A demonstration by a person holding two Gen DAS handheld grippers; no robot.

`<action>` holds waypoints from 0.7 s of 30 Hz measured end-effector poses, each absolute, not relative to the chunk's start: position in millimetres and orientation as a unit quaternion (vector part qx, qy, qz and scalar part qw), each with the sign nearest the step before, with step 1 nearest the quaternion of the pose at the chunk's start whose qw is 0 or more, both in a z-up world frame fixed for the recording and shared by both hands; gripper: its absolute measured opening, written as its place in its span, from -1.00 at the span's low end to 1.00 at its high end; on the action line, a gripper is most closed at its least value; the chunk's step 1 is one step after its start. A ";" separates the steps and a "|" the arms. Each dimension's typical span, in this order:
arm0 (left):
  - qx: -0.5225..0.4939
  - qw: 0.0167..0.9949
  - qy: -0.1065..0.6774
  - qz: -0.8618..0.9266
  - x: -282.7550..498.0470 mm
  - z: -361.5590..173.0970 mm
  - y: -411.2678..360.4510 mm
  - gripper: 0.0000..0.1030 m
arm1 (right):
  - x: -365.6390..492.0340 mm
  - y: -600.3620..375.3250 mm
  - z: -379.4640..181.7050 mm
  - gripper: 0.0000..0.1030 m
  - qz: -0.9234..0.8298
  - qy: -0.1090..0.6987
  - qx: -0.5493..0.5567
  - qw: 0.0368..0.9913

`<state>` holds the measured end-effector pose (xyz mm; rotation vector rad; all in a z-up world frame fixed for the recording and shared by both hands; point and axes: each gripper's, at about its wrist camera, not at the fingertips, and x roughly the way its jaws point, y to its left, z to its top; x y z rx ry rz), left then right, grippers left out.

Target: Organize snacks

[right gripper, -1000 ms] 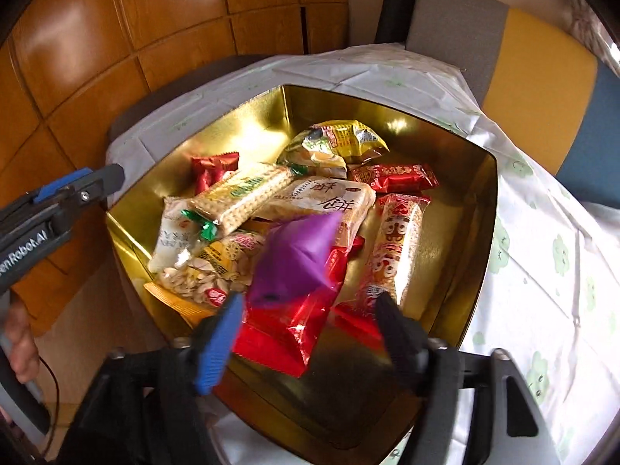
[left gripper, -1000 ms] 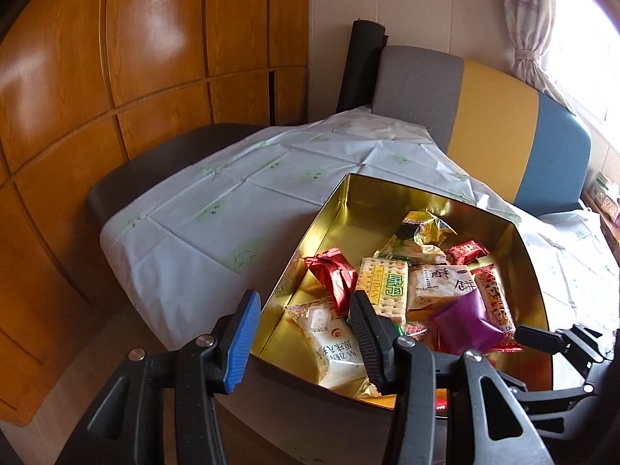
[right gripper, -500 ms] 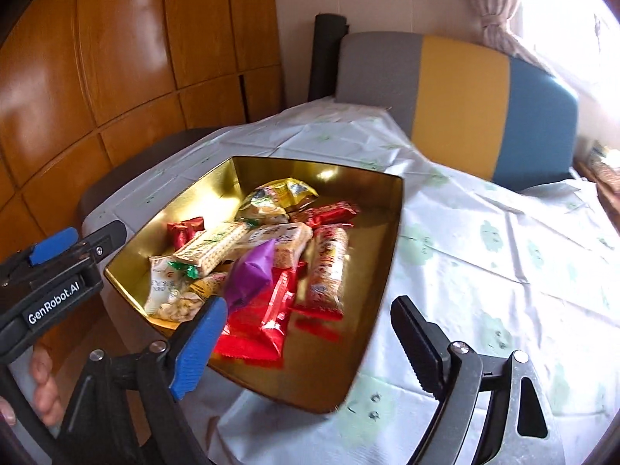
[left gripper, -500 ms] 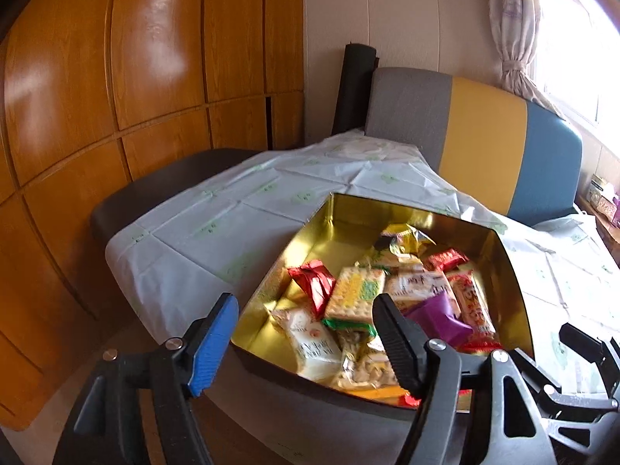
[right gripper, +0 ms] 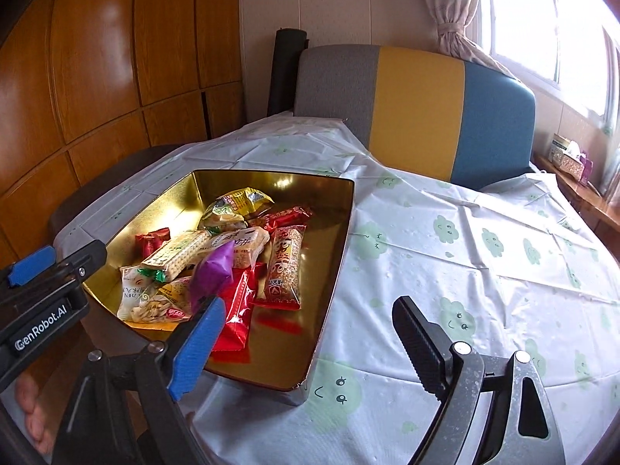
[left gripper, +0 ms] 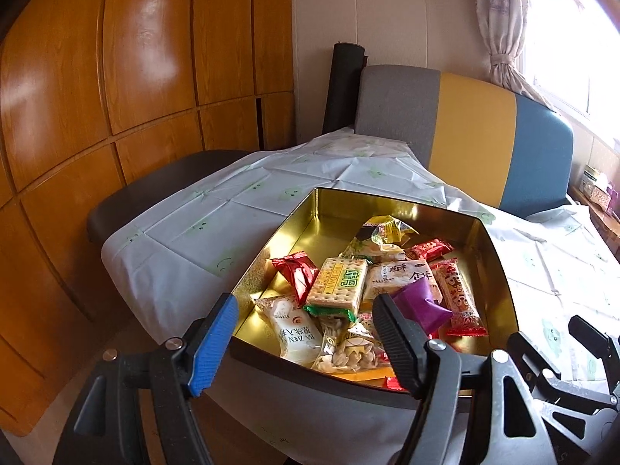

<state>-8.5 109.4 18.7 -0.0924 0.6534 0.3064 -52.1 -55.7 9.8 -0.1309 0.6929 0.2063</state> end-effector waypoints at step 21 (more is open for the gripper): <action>-0.040 0.933 0.326 0.149 -7.4 13.5 107.5 0.41 | -53.2 -55.0 3.7 0.74 0.102 0.338 -0.062 0.934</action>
